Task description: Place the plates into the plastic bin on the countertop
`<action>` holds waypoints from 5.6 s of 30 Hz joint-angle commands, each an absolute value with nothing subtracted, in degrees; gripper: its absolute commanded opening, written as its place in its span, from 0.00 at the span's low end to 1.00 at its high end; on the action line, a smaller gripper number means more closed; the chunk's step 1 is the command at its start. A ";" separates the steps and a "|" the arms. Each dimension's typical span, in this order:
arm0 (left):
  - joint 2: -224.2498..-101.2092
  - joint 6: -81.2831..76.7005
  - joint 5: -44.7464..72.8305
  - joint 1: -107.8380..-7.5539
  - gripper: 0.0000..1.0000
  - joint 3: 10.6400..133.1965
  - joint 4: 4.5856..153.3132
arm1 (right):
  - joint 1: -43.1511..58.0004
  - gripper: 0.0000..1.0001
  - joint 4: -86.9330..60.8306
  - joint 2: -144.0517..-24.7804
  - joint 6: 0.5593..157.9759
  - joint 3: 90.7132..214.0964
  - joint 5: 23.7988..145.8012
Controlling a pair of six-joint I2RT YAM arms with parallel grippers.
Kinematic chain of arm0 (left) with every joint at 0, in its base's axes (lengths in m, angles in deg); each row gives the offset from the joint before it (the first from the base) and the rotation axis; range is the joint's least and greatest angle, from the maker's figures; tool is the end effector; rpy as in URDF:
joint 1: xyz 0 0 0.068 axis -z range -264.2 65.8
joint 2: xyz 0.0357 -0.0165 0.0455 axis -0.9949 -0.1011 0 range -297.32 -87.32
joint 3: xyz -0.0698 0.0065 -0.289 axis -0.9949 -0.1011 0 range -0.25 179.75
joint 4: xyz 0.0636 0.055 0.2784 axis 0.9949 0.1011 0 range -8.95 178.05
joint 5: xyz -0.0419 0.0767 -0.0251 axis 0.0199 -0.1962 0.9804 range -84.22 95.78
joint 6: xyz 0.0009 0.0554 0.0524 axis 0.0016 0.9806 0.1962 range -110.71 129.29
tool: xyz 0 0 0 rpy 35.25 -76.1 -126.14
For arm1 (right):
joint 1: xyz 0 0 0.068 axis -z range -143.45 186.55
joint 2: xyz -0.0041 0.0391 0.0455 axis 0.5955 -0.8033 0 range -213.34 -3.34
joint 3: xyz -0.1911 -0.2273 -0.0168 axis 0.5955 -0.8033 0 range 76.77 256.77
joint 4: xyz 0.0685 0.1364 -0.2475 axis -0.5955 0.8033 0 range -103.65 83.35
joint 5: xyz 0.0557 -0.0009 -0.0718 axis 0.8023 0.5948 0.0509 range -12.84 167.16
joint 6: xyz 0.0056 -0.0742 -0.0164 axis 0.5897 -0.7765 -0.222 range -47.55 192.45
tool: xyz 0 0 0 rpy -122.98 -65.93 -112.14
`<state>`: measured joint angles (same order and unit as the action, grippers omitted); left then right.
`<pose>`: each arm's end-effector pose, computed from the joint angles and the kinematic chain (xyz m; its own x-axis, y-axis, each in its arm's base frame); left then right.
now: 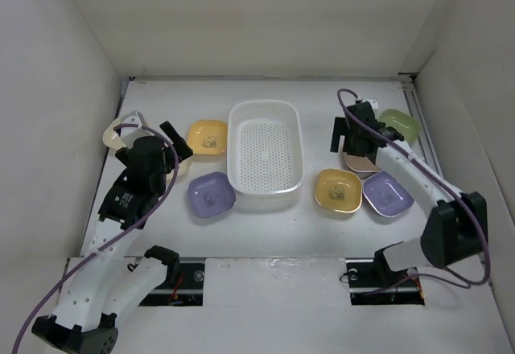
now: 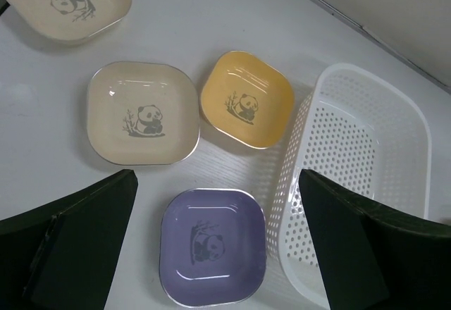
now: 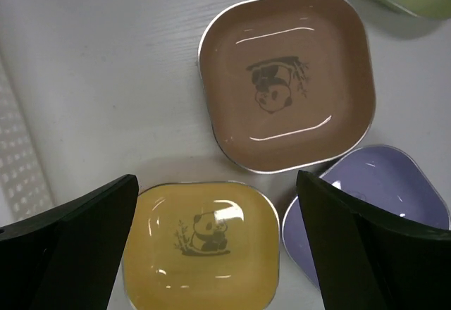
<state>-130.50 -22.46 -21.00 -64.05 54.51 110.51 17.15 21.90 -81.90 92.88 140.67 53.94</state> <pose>0.1910 -0.0391 0.3853 -0.1950 -0.4288 -0.8821 -0.2323 0.8940 -0.3832 0.3200 0.0856 0.2829 -0.7027 0.0926 -0.7054 0.1899 0.9799 -0.0605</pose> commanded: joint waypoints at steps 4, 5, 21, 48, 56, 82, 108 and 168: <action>-129.34 -20.95 -18.13 -64.07 1.00 53.80 108.12 | 23.10 1.00 13.16 -96.65 89.69 146.98 62.39; -129.34 -20.95 -18.13 -64.07 1.00 53.80 107.60 | 23.97 0.99 12.64 -101.20 89.68 148.21 62.39; -129.34 -20.95 -19.17 -64.07 1.00 53.80 108.12 | 25.74 0.59 15.44 -120.22 87.75 166.40 73.91; -130.57 -20.95 -20.23 -64.07 1.00 54.32 108.65 | 12.50 0.00 32.50 -117.94 85.11 199.19 65.48; -129.51 -22.09 -23.05 -64.07 1.00 54.33 109.18 | -1.49 0.00 33.90 -120.75 85.81 205.07 59.76; -128.81 -22.62 -23.14 -64.07 1.00 54.33 109.79 | -4.32 1.00 25.50 -133.11 99.72 209.59 62.39; -127.14 -20.95 -18.48 -63.45 1.00 54.33 108.12 | 57.46 0.99 14.92 -105.98 104.27 157.45 63.45; -133.73 -28.14 -16.73 -63.98 1.00 54.86 112.51 | 8.34 0.00 10.62 -111.26 85.20 167.39 74.43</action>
